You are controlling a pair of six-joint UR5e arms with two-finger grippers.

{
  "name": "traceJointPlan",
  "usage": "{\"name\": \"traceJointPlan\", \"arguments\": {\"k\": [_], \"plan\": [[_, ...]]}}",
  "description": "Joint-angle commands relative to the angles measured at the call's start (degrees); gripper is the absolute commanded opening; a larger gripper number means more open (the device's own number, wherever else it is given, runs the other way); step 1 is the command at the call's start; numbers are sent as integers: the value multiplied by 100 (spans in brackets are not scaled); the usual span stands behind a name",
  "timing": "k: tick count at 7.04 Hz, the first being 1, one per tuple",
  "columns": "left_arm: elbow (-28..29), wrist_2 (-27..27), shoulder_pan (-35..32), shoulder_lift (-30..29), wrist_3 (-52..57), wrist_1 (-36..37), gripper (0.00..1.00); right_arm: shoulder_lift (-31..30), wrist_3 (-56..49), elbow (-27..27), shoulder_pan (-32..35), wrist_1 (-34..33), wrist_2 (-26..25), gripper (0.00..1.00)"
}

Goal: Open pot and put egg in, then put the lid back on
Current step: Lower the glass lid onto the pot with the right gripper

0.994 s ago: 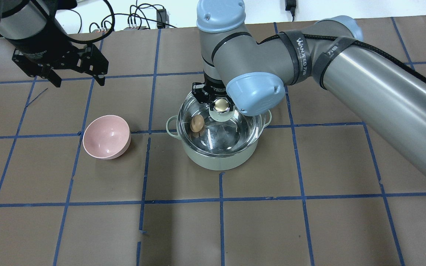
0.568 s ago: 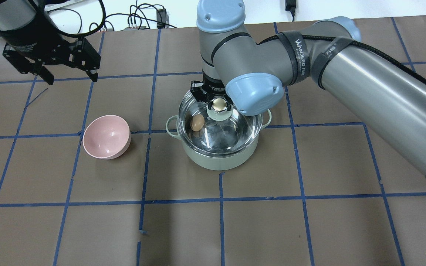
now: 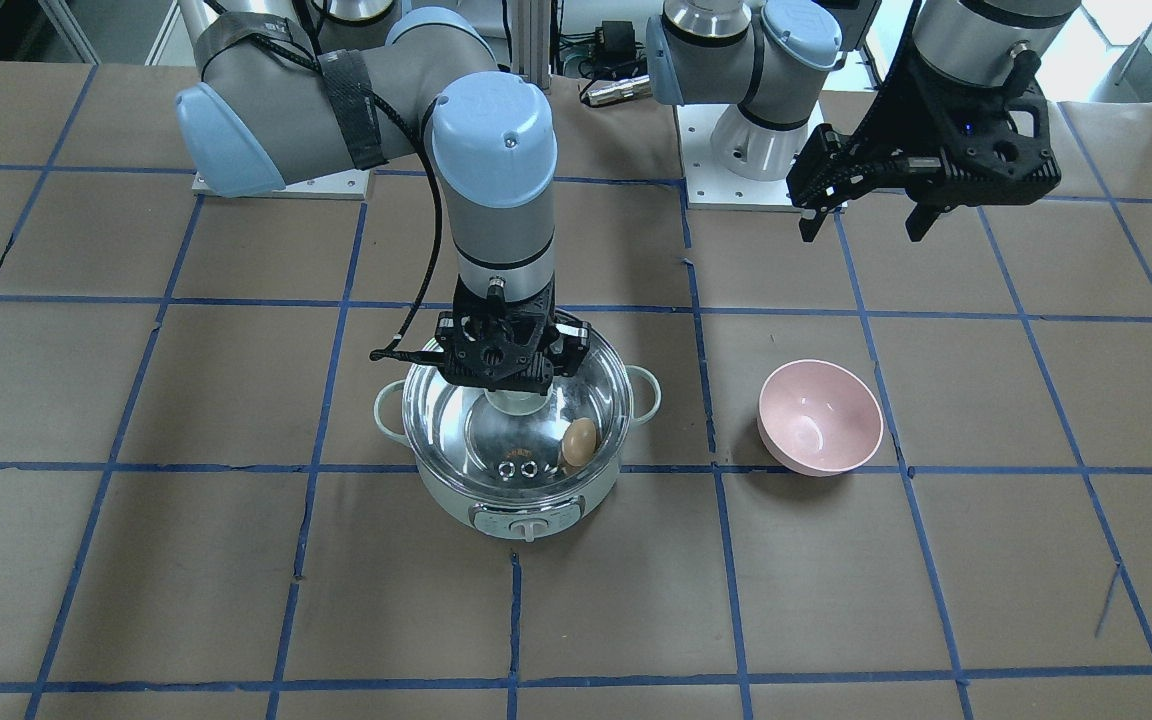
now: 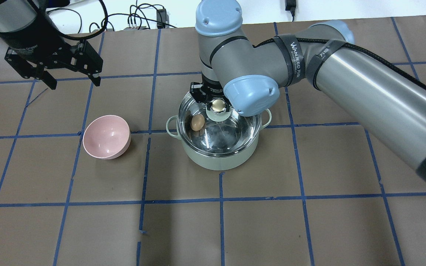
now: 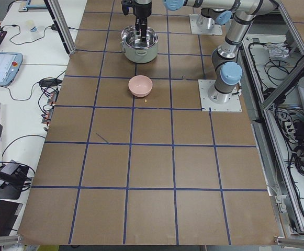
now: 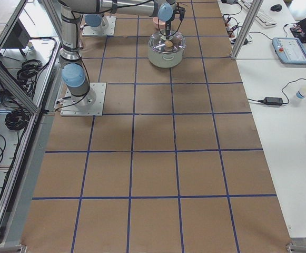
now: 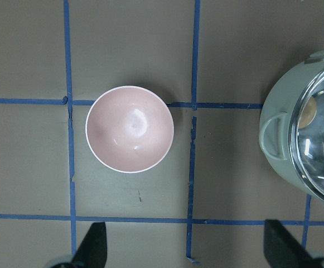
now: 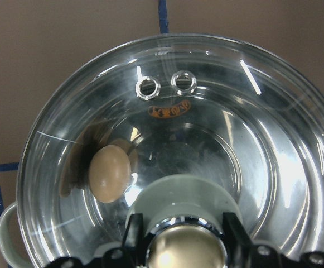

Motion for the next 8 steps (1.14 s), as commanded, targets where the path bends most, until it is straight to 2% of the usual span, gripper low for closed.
{"name": "traceJointPlan", "arguments": {"k": [1,8], "plan": [[-13,10,-4,25,2,6,98,23,-9,6,1,-13,1,0],[-22,36,-4,104,-15,14,99,6,-71,-29,1,171,-8,0]]}}
